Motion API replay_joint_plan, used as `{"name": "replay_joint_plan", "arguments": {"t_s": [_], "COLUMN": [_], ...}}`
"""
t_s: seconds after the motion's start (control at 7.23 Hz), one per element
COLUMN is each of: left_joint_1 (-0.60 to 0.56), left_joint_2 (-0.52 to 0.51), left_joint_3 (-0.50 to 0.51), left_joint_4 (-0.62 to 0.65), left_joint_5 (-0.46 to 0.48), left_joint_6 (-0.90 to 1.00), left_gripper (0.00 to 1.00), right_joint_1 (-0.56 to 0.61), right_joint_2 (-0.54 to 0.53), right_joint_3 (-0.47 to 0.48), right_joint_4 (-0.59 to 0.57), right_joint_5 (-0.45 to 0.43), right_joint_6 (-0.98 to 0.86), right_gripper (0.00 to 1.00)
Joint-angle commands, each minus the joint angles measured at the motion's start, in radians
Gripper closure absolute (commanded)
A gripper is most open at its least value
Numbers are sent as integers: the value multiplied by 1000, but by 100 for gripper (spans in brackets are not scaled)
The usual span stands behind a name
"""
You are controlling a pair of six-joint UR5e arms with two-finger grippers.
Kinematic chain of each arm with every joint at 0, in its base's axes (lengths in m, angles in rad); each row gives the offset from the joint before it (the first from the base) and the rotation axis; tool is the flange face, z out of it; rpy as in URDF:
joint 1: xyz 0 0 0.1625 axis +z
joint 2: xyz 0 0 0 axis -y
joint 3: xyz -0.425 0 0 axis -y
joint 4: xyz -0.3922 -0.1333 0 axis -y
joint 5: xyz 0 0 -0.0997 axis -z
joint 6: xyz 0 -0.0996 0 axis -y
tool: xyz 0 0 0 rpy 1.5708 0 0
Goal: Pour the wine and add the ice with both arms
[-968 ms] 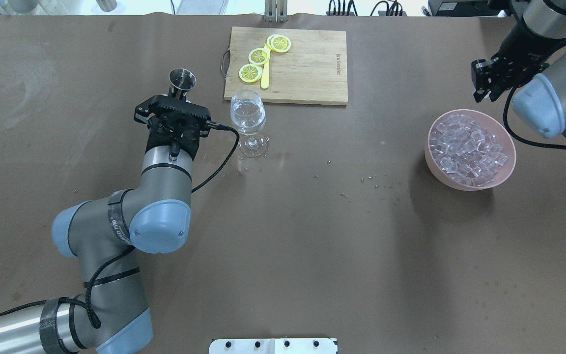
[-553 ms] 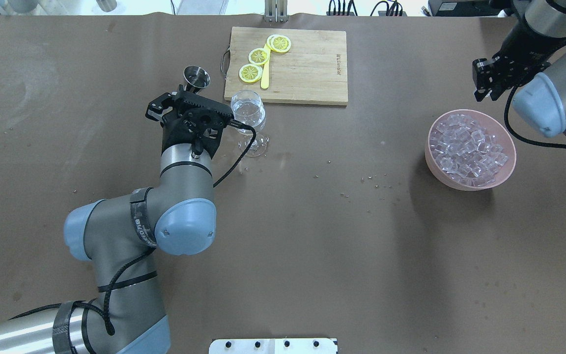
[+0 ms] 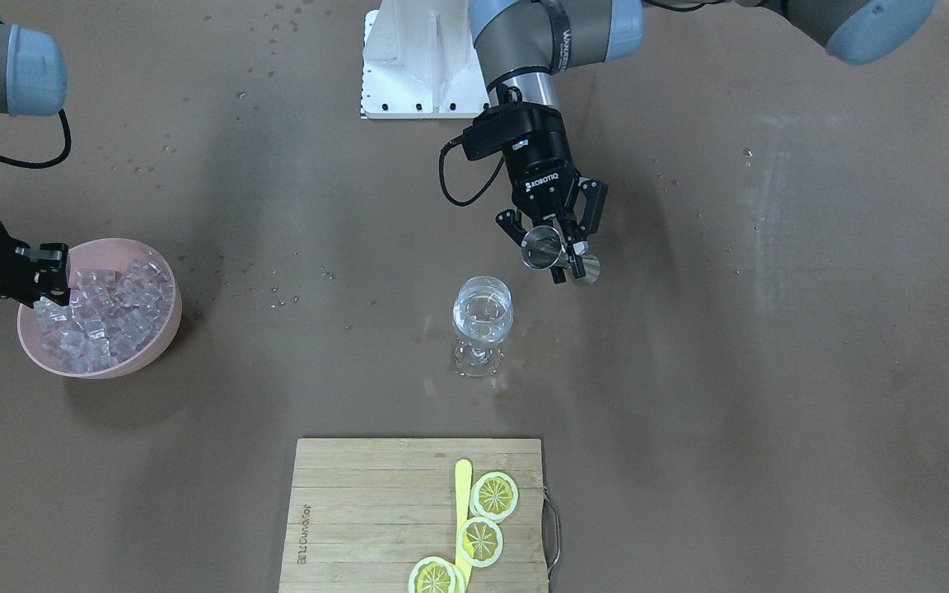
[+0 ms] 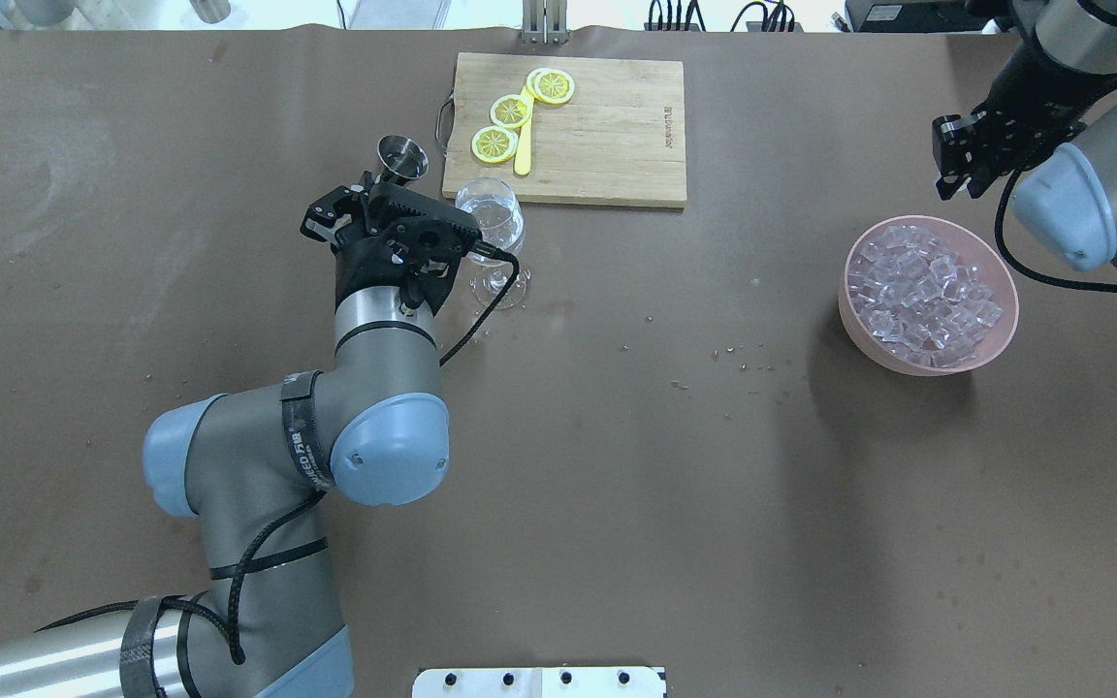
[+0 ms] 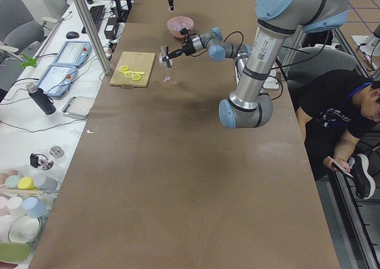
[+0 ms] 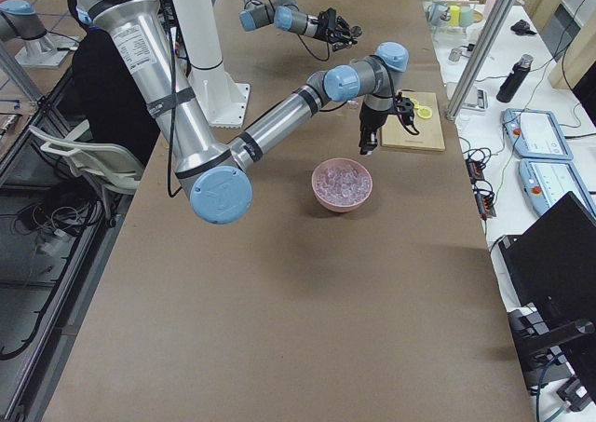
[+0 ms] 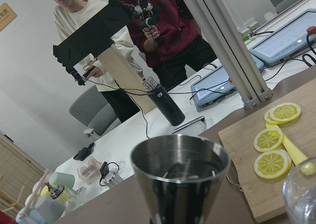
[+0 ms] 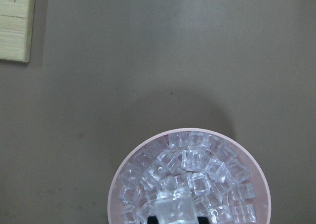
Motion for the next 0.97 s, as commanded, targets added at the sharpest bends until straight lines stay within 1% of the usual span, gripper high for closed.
{"name": "replay_joint_plan", "arguments": {"t_s": [0.0,0.28,0.69,0.83], "left_joint_1": [0,-1,-1,-1], "left_joint_2": [-49,-48,-69,-80], "left_joint_3": [67,73,68,68], "left_joint_4": [10,61,189,198], "left_joint_5": [-1,-1,0,0], "left_joint_6": [0,1,0,6], "left_gripper": [86,87,87,88], "right_joint_1": [0,-3,-3,-3], "right_joint_2": [2,3,11,11], "right_joint_3": [-2,-4,-13,-14], "right_joint_4": [0,0,0,0], "right_joint_5": [0,0,0,0], "right_joint_6": [0,2,2,2], "right_gripper": [100,100,100,100]}}
